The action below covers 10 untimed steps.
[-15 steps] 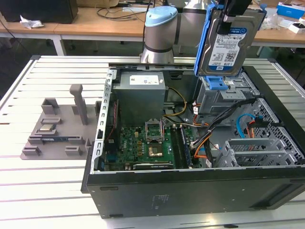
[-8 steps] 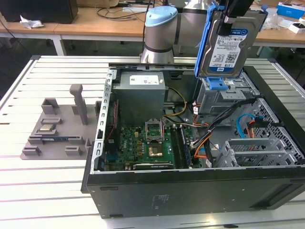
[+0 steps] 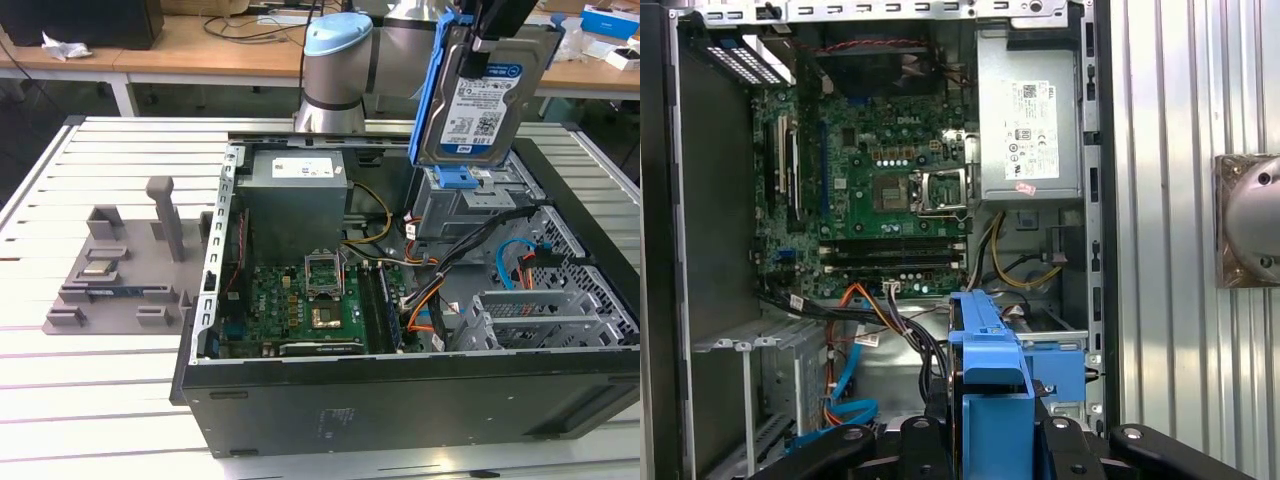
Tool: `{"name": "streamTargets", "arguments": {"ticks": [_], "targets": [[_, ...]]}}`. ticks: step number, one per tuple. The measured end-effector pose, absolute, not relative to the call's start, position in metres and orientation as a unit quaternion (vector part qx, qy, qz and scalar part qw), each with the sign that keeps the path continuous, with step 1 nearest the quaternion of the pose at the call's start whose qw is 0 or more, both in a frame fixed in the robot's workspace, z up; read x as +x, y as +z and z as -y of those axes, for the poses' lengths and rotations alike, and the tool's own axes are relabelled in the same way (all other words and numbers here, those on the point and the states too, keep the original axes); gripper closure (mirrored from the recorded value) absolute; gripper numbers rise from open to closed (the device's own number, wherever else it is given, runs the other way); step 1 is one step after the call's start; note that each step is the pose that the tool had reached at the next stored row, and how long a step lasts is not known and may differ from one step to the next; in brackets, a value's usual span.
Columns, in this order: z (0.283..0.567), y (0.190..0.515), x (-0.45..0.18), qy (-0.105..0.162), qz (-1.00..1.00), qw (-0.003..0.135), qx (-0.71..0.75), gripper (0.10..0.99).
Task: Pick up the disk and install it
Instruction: 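Pick up the disk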
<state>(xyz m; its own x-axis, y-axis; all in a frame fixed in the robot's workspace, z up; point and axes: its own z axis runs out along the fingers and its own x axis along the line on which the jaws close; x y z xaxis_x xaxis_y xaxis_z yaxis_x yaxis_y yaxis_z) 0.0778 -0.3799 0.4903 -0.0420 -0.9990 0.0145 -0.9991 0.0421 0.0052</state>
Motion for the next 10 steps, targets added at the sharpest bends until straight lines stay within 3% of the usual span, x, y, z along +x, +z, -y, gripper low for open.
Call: {"name": "streamTargets", "arguments": {"ticks": [10], "targets": [[0.3895,0.4893,0.0778,0.004,0.722,0.007,0.692,0.722]]}}
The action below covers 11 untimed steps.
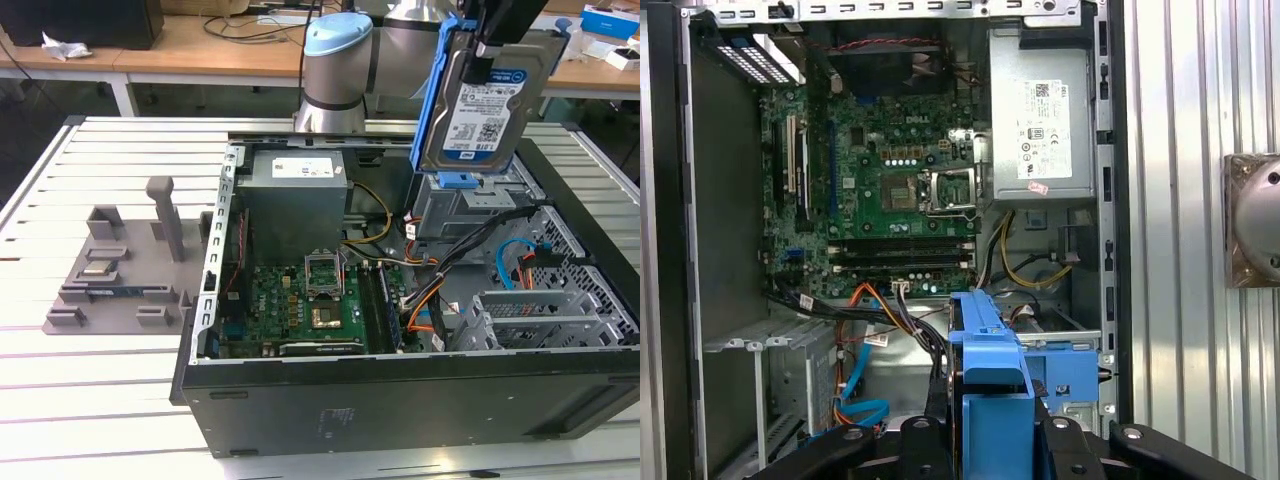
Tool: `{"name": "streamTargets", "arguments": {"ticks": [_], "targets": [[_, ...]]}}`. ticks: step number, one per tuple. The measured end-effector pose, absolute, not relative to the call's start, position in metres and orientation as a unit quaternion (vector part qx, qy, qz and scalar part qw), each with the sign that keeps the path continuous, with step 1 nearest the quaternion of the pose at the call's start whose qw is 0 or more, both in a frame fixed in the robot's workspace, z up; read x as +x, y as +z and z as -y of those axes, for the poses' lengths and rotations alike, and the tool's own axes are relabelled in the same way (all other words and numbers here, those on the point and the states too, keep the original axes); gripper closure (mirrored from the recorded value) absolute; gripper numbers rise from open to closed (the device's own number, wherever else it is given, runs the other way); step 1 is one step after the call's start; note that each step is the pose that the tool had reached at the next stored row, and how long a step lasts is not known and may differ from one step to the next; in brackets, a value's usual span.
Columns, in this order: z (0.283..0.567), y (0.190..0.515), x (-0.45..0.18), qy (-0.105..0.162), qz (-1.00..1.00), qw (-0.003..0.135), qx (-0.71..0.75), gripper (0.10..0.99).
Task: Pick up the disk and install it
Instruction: 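Pick up the disk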
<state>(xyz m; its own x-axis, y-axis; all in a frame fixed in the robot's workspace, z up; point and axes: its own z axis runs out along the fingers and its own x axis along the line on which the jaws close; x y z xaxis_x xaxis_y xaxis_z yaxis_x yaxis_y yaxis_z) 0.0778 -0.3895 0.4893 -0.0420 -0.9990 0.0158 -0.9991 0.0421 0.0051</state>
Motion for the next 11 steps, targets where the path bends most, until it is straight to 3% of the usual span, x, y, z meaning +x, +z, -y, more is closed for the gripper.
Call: {"name": "streamTargets", "arguments": {"ticks": [11], "targets": [[0.3985,0.4887,0.0778,0.004,0.722,0.008,0.692,0.722]]}}
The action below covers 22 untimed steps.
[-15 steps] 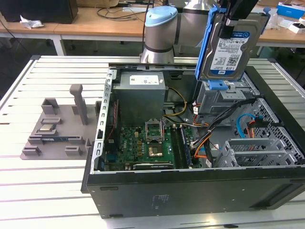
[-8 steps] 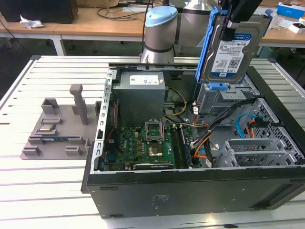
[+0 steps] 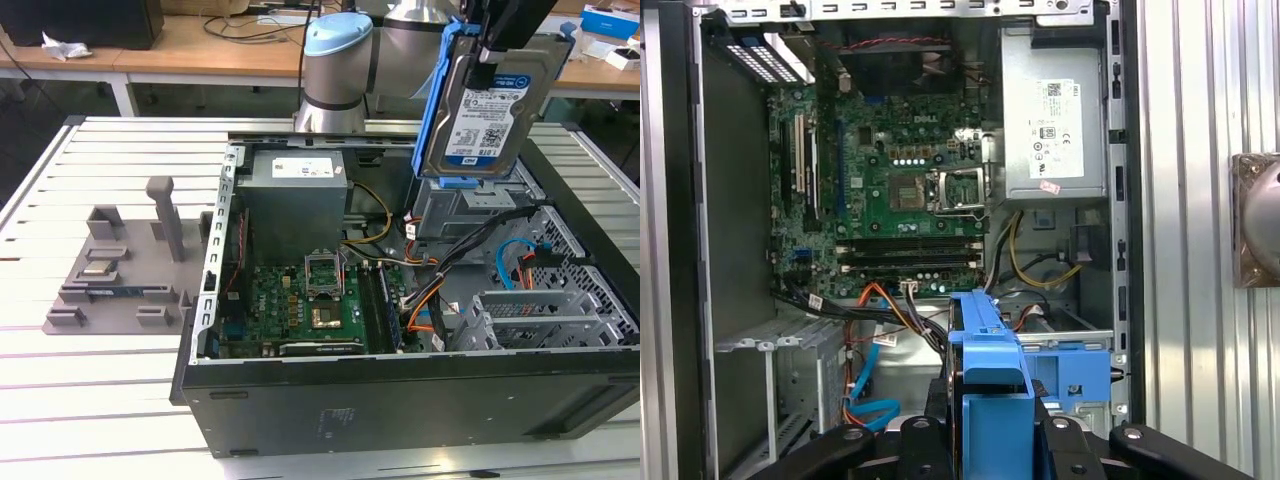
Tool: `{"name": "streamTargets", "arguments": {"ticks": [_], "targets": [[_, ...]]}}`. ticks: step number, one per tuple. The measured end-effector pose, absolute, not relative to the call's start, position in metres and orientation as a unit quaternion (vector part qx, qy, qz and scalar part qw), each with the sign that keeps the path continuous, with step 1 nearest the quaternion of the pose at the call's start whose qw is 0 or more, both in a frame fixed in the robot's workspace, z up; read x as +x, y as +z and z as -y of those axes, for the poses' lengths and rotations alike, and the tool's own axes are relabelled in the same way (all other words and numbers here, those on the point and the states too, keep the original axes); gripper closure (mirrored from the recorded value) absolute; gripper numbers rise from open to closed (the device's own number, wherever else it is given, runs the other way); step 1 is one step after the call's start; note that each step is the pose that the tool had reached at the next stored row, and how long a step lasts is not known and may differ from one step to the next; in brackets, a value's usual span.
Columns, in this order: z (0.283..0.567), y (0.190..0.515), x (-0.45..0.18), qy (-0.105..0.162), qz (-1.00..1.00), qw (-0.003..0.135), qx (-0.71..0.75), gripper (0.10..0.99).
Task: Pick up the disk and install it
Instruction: 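Pick up the disk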
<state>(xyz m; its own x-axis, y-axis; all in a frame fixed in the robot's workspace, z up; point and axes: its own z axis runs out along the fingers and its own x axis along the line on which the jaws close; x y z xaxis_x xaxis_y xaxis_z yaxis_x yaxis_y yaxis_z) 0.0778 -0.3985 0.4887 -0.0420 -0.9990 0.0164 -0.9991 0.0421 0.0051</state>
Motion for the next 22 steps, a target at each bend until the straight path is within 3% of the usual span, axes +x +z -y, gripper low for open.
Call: {"name": "streamTargets", "arguments": {"ticks": [10,22], "targets": [[0.408,0.488,0.078,0.004,0.722,0.008,0.692,0.722],[0.437,0.487,0.078,0.004,0.722,0.008,0.692,0.722]]}}
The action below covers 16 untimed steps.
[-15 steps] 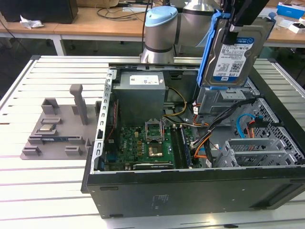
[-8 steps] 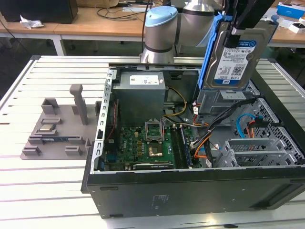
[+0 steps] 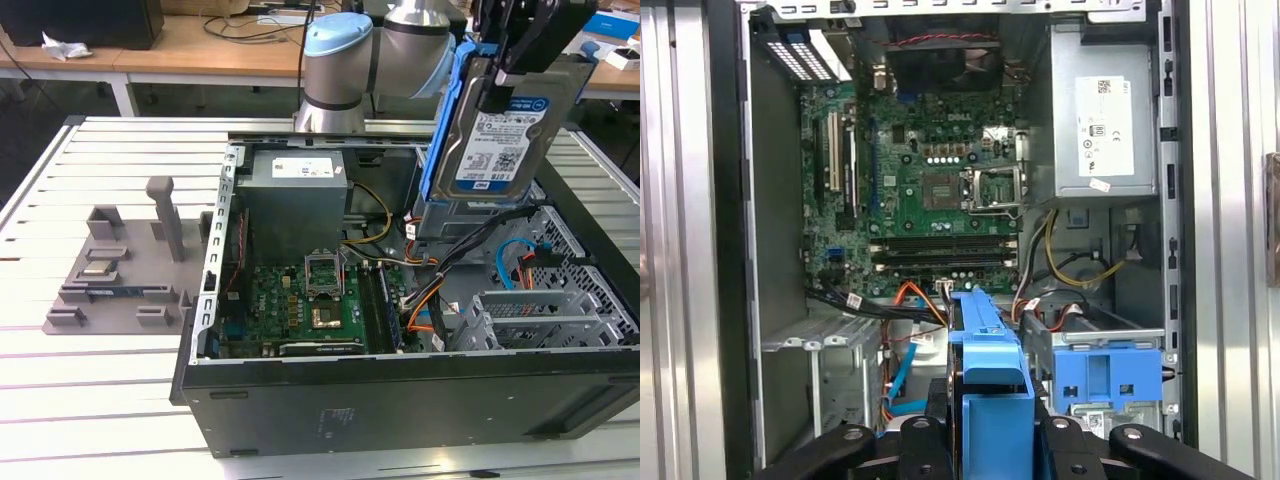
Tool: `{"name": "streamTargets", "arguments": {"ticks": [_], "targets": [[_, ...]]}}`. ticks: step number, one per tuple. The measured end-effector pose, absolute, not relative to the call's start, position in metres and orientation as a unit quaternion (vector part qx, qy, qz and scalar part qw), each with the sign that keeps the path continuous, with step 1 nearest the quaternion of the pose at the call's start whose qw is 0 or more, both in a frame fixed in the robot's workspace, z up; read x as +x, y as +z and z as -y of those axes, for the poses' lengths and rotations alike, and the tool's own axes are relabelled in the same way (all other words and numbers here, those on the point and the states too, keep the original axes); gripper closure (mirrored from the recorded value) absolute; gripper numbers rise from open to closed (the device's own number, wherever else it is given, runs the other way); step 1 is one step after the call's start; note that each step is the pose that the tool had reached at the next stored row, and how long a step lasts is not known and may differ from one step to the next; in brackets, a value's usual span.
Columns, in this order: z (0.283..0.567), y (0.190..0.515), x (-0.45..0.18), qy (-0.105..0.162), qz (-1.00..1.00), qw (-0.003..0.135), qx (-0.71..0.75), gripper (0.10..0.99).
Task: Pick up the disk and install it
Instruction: 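Pick up the disk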
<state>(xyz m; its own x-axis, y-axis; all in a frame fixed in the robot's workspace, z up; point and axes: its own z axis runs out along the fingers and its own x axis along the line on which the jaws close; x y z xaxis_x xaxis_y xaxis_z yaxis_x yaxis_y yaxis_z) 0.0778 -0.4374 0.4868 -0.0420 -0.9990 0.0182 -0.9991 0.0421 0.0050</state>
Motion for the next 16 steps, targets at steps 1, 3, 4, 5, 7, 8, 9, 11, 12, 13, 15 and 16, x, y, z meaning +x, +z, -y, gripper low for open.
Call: {"name": "streamTargets", "arguments": {"ticks": [1,3,4,5,7,8,9,11,12,13,15,16], "targets": [[0.439,0.487,0.078,0.005,0.722,0.008,0.692,0.722],[0.443,0.487,0.078,0.006,0.722,0.009,0.692,0.722],[0.444,0.486,0.078,0.006,0.722,0.010,0.692,0.722],[0.444,0.486,0.078,0.006,0.722,0.010,0.692,0.722],[0.445,0.486,0.077,0.008,0.722,0.011,0.692,0.722],[0.445,0.486,0.076,0.008,0.722,0.011,0.692,0.722],[0.445,0.486,0.074,0.008,0.722,0.011,0.692,0.722],[0.445,0.486,0.068,0.008,0.722,0.012,0.692,0.722],[0.445,0.486,0.065,0.008,0.722,0.012,0.692,0.722],[0.446,0.486,0.063,0.008,0.722,0.012,0.692,0.722],[0.450,0.485,0.060,0.008,0.722,0.012,0.692,0.722],[0.451,0.485,0.059,0.008,0.722,0.012,0.692,0.722]]}}
